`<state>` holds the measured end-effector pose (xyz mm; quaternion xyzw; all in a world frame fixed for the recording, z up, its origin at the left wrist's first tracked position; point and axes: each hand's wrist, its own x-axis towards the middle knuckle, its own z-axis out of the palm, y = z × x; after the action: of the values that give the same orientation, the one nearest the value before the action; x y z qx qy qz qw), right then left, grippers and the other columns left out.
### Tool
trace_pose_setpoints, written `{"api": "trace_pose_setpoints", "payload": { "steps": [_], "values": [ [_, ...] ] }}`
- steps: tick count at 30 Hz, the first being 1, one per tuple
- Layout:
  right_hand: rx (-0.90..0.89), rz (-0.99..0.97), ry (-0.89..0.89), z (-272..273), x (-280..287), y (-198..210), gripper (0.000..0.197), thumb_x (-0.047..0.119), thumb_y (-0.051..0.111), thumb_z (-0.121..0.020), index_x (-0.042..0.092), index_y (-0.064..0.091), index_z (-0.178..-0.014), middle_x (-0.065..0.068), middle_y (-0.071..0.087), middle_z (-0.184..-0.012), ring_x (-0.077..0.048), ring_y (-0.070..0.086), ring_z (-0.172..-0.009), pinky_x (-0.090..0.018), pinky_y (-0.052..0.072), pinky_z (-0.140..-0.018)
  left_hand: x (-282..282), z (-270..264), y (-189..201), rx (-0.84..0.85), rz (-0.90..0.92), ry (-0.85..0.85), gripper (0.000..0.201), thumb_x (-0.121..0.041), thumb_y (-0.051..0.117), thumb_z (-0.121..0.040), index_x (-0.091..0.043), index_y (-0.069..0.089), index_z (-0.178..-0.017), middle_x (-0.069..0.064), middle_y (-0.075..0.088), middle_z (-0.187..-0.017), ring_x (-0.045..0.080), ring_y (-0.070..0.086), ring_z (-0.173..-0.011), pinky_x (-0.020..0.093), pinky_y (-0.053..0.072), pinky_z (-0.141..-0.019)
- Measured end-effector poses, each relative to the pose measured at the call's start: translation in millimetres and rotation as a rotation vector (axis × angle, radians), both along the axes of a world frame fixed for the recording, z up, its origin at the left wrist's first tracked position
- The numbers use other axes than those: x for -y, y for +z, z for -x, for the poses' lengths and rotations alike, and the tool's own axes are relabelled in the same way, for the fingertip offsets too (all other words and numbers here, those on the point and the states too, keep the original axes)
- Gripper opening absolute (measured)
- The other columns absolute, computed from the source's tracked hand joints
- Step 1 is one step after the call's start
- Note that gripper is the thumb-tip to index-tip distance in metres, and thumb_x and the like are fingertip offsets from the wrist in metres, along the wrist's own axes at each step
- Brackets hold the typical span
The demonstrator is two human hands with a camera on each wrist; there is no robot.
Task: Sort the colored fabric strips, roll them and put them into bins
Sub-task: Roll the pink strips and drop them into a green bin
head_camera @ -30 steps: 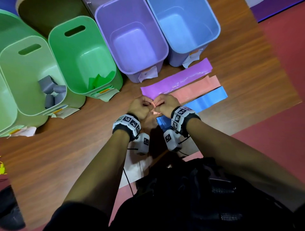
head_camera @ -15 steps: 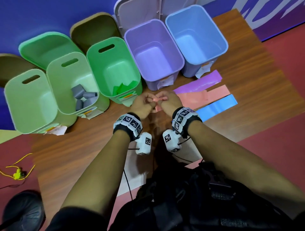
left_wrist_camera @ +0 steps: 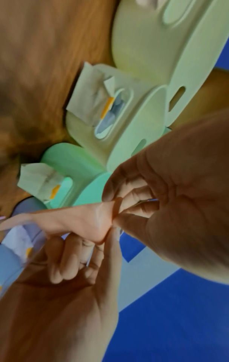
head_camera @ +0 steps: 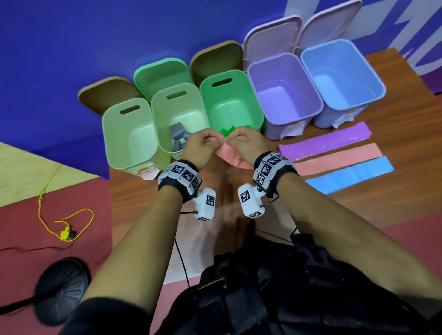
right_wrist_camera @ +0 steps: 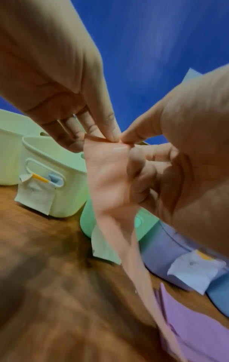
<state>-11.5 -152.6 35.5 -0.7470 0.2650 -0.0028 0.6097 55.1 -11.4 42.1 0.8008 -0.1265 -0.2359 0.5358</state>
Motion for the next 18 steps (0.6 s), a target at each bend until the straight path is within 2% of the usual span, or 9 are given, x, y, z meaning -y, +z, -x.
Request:
{"api": "trace_pose_setpoints", "payload": {
  "steps": [2, 4, 6, 9, 12, 13, 16, 18],
  "values": [
    [0.012, 0.004, 0.009, -8, -10, 7, 0.010, 0.021, 0.069, -0.086, 0.021, 0.065, -0.076, 0.008, 0.056, -0.045, -0.015, 0.052, -0.041, -0.031, 0.049, -0.051, -13, -4, 7, 0.011, 0.027, 0.012, 0.018, 0.001, 0.062, -0.091, -0.015, 0.067, -0.087, 0.004, 0.066, -0.074, 0.018, 0.061, -0.070, 0.037, 0.053, -0.075],
    [0.017, -0.015, 0.011, -15, -17, 15, 0.006, 0.021, 0.070, -0.084, 0.022, 0.068, -0.079, 0.007, 0.060, -0.052, -0.018, 0.056, -0.045, -0.031, 0.050, -0.050, -23, -7, 13, 0.026, 0.047, 0.034, 0.017, -0.001, 0.065, -0.090, -0.017, 0.069, -0.085, 0.004, 0.068, -0.077, 0.019, 0.062, -0.076, 0.041, 0.054, -0.083],
    [0.031, -0.013, 0.032, -19, -22, 23, 0.006, 0.022, 0.070, -0.084, 0.022, 0.071, -0.078, 0.005, 0.064, -0.059, -0.021, 0.061, -0.053, -0.031, 0.052, -0.054, -31, -10, 19, 0.030, 0.076, 0.056, 0.017, -0.001, 0.066, -0.089, -0.017, 0.070, -0.084, 0.008, 0.068, -0.080, 0.022, 0.062, -0.079, 0.044, 0.054, -0.085],
    [0.077, 0.016, 0.052, -27, -28, 36, 0.013, 0.021, 0.070, -0.084, 0.023, 0.072, -0.072, 0.005, 0.067, -0.065, -0.020, 0.064, -0.063, -0.032, 0.053, -0.059, -37, -14, 32, 0.047, 0.110, 0.082, 0.017, 0.002, 0.065, -0.089, -0.014, 0.070, -0.085, 0.009, 0.067, -0.079, 0.020, 0.061, -0.077, 0.038, 0.054, -0.081],
    [0.127, 0.051, 0.038, -35, -34, 42, 0.018, 0.021, 0.070, -0.081, 0.029, 0.072, -0.065, 0.012, 0.069, -0.070, -0.017, 0.064, -0.075, -0.031, 0.051, -0.069, -40, -18, 38, 0.048, 0.115, 0.106, 0.012, -0.001, 0.063, -0.091, -0.011, 0.068, -0.088, 0.010, 0.066, -0.080, 0.018, 0.061, -0.074, 0.030, 0.054, -0.075],
    [0.141, 0.045, 0.029, -37, -35, 44, 0.020, 0.021, 0.070, -0.080, 0.031, 0.072, -0.063, 0.013, 0.068, -0.069, -0.015, 0.063, -0.073, -0.031, 0.049, -0.070, -41, -19, 39, 0.049, 0.110, 0.113, 0.010, -0.003, 0.062, -0.093, -0.010, 0.068, -0.089, 0.010, 0.066, -0.080, 0.018, 0.061, -0.074, 0.029, 0.053, -0.074],
    [0.159, 0.027, 0.027, -40, -36, 49, 0.021, 0.018, 0.070, -0.081, 0.029, 0.070, -0.064, 0.014, 0.064, -0.058, -0.009, 0.054, -0.053, -0.025, 0.044, -0.063, -42, -21, 41, 0.067, 0.111, 0.101, 0.008, -0.008, 0.062, -0.095, -0.009, 0.067, -0.089, 0.011, 0.066, -0.081, 0.017, 0.061, -0.073, 0.026, 0.053, -0.069],
    [0.177, 0.014, 0.041, -39, -35, 50, 0.017, 0.015, 0.070, -0.084, 0.025, 0.071, -0.070, 0.012, 0.063, -0.058, -0.008, 0.053, -0.051, -0.021, 0.044, -0.058, -41, -24, 43, 0.070, 0.137, 0.098, 0.006, -0.007, 0.062, -0.095, -0.006, 0.067, -0.091, 0.014, 0.065, -0.084, 0.016, 0.062, -0.071, 0.024, 0.054, -0.064]
  ]
}}
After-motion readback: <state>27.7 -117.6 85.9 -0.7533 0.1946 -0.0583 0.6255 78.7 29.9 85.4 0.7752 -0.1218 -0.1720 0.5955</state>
